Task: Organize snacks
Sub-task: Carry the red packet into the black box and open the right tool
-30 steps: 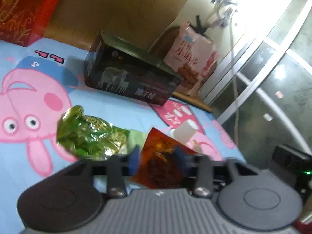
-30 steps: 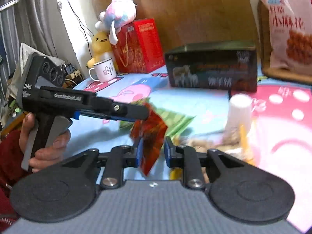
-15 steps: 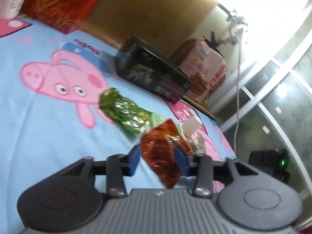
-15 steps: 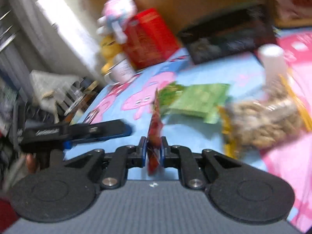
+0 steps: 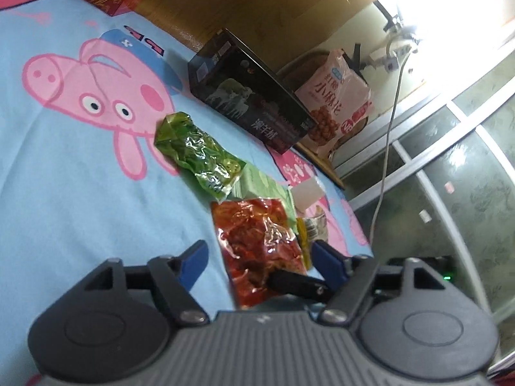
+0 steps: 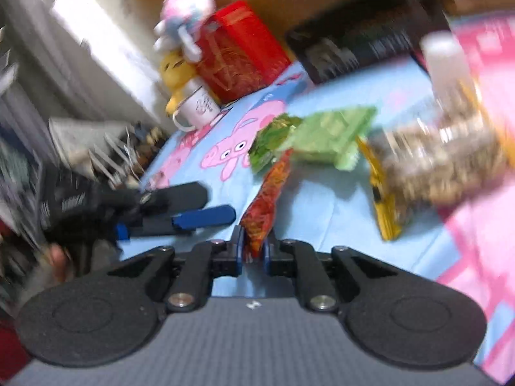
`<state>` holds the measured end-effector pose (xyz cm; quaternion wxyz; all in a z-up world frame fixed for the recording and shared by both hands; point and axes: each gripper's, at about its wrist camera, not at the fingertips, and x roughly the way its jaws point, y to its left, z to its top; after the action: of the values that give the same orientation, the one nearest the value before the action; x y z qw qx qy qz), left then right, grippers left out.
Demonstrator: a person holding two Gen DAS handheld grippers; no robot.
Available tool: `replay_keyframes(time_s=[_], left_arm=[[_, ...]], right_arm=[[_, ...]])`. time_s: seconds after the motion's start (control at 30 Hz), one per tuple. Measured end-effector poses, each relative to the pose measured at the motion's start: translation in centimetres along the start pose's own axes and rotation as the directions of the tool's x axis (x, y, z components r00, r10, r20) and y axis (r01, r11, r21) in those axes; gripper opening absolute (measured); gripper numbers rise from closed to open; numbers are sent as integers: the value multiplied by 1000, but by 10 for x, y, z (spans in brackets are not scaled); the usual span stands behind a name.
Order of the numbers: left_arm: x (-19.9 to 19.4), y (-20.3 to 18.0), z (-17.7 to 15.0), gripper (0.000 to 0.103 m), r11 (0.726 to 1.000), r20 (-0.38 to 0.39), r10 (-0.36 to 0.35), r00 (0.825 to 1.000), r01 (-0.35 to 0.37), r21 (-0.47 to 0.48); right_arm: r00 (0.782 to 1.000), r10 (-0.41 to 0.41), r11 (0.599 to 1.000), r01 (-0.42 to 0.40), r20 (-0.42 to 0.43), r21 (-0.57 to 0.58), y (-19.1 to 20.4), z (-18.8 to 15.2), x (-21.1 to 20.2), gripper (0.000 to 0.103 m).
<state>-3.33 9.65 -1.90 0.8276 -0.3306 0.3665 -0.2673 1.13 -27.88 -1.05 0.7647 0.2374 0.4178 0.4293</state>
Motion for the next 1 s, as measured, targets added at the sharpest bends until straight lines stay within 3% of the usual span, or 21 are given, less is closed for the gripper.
replay_keyframes(time_s=[0.1,0.17,0.2,0.23,0.27,0.33,0.4,0.57,0.77,0.87,0.93,1.0], left_arm=[[-6,8,2,78,995,8,-67,998,67,-67],[-6,12,3,76,985,10,-131,991,132,-110],[-6,12,5,67,979,10,-161,987,161,-122],[-5,10,6,46,975,12,-185,983,185,-123],[-3,7,8,39,974,7,-197,980,197,-113],[-1,-2,18,30,987,21,-150,989,151,-62],[3,-8,33,25,991,23,-131,991,131,-37],[32,-34,102,28,993,52,-101,994,97,62],[91,-58,188,35,993,103,-20,994,8,115],[120,-59,208,40,988,133,79,988,-95,125],[130,-55,209,42,979,143,148,979,-166,120],[127,-50,202,43,982,144,139,980,-155,109]], right_arm=[[989,140,978,-145,41,150,-12,2,-5,13],[977,205,961,-213,62,176,-10,3,-6,13],[971,230,955,-238,66,174,-8,4,-8,13],[968,242,954,-250,68,165,-4,5,-8,13],[968,241,957,-248,64,150,0,7,-7,13],[972,227,965,-234,64,122,7,14,-6,13],[978,200,974,-205,65,94,12,28,-7,13],[987,105,994,-103,124,-23,32,83,-3,13],[973,-46,998,54,227,-28,32,177,13,14],[961,-161,985,170,226,-17,22,210,31,25],[935,-278,956,292,221,-33,18,218,39,46],[923,-313,941,334,223,-60,16,217,31,46]])
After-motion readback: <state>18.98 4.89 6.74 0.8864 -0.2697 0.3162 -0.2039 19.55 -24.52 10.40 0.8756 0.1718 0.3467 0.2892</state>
